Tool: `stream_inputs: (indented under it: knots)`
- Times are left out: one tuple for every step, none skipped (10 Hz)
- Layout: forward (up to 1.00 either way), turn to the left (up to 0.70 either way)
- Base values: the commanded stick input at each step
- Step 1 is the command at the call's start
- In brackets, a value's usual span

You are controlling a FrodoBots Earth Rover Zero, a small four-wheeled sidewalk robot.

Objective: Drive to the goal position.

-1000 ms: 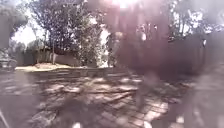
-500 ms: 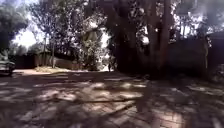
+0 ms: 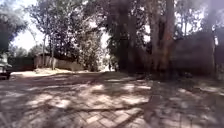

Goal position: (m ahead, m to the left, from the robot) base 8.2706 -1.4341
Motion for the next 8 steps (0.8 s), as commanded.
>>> stream_inputs:
  knots:
    - [0.7,0.0]
    - [0.7,0.0]
    - [0.7,0.0]
    - [0.7,0.0]
    - [0.7,0.0]
    - [0.7,0.0]
    - [0.7,0.0]
    - [0.7,0.0]
